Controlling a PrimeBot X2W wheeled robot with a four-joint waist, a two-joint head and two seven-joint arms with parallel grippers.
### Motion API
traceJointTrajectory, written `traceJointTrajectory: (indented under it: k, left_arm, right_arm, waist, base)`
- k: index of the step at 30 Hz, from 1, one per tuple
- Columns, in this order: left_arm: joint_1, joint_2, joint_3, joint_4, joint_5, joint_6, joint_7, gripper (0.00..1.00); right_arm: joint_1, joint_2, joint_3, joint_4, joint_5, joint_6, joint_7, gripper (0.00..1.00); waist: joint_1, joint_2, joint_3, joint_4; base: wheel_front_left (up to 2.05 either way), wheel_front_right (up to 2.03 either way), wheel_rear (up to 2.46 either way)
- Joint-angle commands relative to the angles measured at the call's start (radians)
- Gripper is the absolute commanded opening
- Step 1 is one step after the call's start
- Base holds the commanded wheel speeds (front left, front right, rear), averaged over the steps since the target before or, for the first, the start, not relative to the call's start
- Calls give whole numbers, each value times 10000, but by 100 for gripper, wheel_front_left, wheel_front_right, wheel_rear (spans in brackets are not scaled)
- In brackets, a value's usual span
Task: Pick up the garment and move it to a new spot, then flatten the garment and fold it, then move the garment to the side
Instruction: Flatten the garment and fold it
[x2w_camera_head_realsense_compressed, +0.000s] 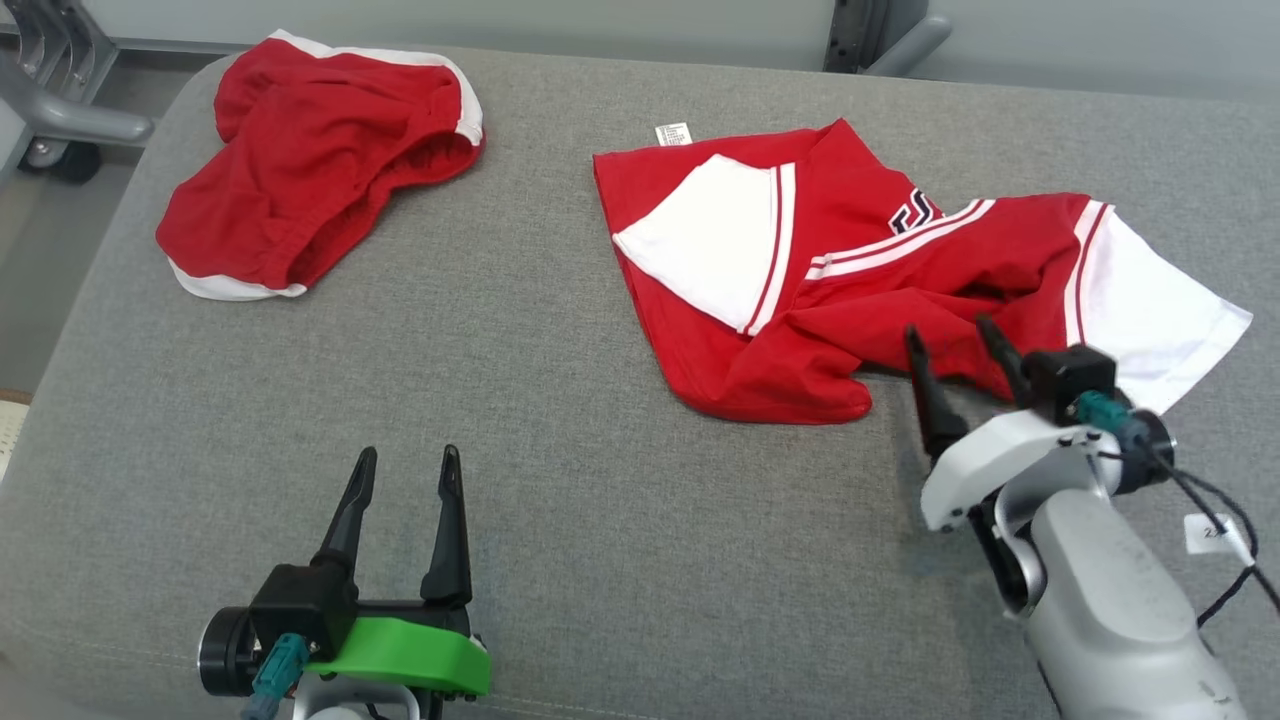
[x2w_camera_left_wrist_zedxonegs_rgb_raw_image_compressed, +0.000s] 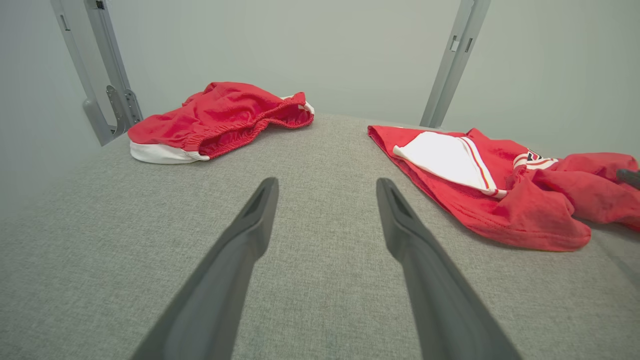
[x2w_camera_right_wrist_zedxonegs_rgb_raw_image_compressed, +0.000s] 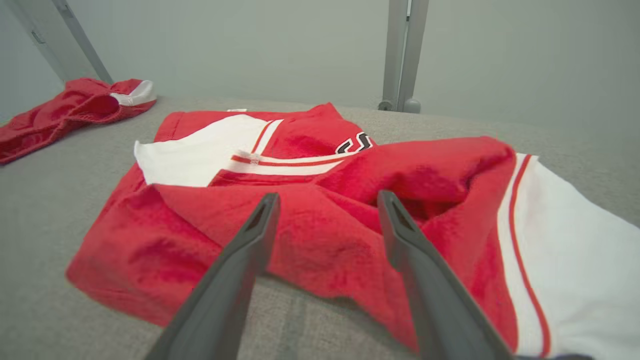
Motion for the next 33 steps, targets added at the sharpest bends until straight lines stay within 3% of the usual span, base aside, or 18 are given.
traceJointTrajectory:
  k: [1, 7, 13, 14, 15, 16, 19, 21, 28, 33]
  left_arm:
    - [118, 9, 35, 20, 37, -15, -5, 100]
    - [183, 9, 51, 44, 59, -76, -5, 100]
    - [150, 9, 36, 46, 48, -62, -5, 100]
    - [149, 9, 41, 48, 42, -58, -5, 100]
    - [152, 9, 46, 56, 33, -58, -5, 100]
    - [157, 9, 41, 61, 29, -58, -5, 100]
    - [198, 9, 58, 61, 13, -23, -5, 100]
    - [212, 9, 71, 71, 11, -20, -5, 100]
    - [200, 9, 119, 88, 11, 2, -5, 100]
    - [154, 9, 132, 92, 5, -2, -5, 100]
  right_arm:
    - [266, -15, 226, -63, 197, -17, -30, 100]
    - [687, -35, 1871, 286, 1059, -17, -30, 100]
    - [160, -91, 2629, 1090, 1347, -17, -30, 100]
    - [65, -72, 2711, 1235, 1401, -17, -30, 96]
    - [-28, -58, 2786, 1388, 1419, -17, -30, 83]
    - [-110, -47, 2861, 1540, 1469, -17, -31, 52]
    - [-326, 65, 3063, 2007, 1685, -17, -31, 25]
    - [-481, 186, 3224, 2143, 1935, -16, -29, 0]
    - [-735, 571, 3940, 1715, 3063, -16, -31, 0]
    - [-986, 739, 5204, 916, 4531, -16, -31, 0]
  waist:
    - [0, 55, -97, -6]
    - [0, 55, -150, 157]
    - [0, 55, -75, 486]
    - [0, 55, -67, 539]
    - [0, 55, -61, 593]
    - [0, 55, -59, 647]
    - [0, 55, -78, 761]
    - [0, 55, -91, 807]
    - [0, 55, -141, 811]
    - [0, 55, -140, 775]
  base:
    - [0, 0, 0]
    - [0, 0, 0]
    - [0, 0, 0]
    - [0, 0, 0]
    - [0, 0, 0]
    - [0, 0, 0]
    - [0, 0, 0]
    - [0, 0, 0]
    - [0, 0, 0]
    - [0, 0, 0]
